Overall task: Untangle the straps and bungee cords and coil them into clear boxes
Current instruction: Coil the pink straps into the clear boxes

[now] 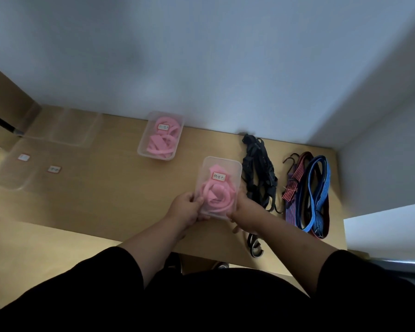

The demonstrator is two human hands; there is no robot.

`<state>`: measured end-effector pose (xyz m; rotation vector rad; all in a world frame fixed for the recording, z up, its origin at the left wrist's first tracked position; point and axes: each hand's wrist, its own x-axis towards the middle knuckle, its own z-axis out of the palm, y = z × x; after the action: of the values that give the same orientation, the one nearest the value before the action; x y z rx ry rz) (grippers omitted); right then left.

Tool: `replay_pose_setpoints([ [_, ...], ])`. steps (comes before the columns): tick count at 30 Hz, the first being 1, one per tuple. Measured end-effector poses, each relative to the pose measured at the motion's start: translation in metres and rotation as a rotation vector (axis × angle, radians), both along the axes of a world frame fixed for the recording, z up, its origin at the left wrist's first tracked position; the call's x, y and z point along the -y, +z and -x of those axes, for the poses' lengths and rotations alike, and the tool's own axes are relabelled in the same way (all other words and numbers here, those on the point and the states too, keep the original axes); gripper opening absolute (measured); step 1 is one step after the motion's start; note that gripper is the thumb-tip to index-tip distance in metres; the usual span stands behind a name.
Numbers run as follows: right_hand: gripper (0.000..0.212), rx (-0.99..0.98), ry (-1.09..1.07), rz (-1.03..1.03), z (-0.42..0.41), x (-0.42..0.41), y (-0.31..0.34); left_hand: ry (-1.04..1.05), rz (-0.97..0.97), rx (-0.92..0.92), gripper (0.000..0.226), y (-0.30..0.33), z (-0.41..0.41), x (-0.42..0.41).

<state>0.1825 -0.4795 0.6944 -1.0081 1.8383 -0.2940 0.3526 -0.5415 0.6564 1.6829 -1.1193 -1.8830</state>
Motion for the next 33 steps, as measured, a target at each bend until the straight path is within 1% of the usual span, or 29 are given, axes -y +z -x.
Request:
replay_pose_setpoints([
  [2,0.070,0.009,0.015,0.014,0.000,-0.002,-0.003,0.042,0.042,-0.001,0.015,0.001,-0.002,-0.002],
  [5,0.066,0.104,0.009,0.007,-0.004,-0.004,0.000,0.046,0.101,0.072,0.013,0.001,-0.002,-0.004],
  [7,0.074,0.068,0.043,0.034,-0.003,-0.004,-0.001,0.050,0.107,0.102,0.014,-0.001,-0.003,-0.004],
  [9,0.079,0.033,0.055,0.046,0.000,-0.005,-0.004,0.074,0.092,0.090,0.014,-0.002,-0.004,-0.003],
  [12,0.069,0.098,-0.036,0.049,0.001,-0.006,-0.010,0.099,0.041,0.090,0.015,-0.004,-0.005,-0.002],
  [14,0.072,0.066,-0.055,0.104,0.002,-0.005,-0.011,0.092,0.002,0.112,0.014,-0.003,-0.006,0.002],
  [16,0.078,-0.026,-0.060,0.242,0.004,-0.005,-0.011,0.043,0.009,0.163,0.017,0.003,-0.009,0.009],
  [17,0.076,-0.078,-0.046,0.288,0.004,-0.005,-0.012,-0.004,0.060,0.221,0.020,0.007,-0.009,0.014],
  [19,0.069,-0.196,0.018,0.298,0.003,-0.006,-0.013,-0.159,0.218,0.369,0.022,0.018,-0.008,0.021],
  [20,0.064,-0.235,0.041,0.295,0.002,-0.006,-0.013,-0.255,0.283,0.438,0.025,0.025,-0.006,0.024],
  [22,0.041,-0.244,0.033,0.332,0.002,-0.003,-0.013,-0.435,0.373,0.575,0.030,0.031,-0.003,0.029],
  [23,0.029,-0.224,0.001,0.362,0.003,-0.001,-0.013,-0.493,0.413,0.635,0.034,0.031,-0.003,0.032],
  [24,0.023,-0.199,-0.049,0.379,0.004,0.000,-0.012,-0.525,0.437,0.672,0.038,0.029,-0.003,0.033],
  [25,0.020,-0.170,-0.113,0.387,0.005,0.001,-0.012,-0.530,0.439,0.679,0.038,0.028,-0.003,0.034],
  [27,0.023,-0.130,-0.220,0.369,0.007,0.002,-0.012,-0.508,0.381,0.640,0.034,0.026,-0.002,0.035],
  [30,0.033,-0.087,-0.271,0.344,0.008,0.003,-0.014,-0.512,0.297,0.608,0.028,0.025,-0.001,0.039],
  [33,0.031,-0.065,-0.292,0.339,0.011,0.006,-0.016,-0.519,0.254,0.587,0.030,0.025,-0.001,0.043],
])
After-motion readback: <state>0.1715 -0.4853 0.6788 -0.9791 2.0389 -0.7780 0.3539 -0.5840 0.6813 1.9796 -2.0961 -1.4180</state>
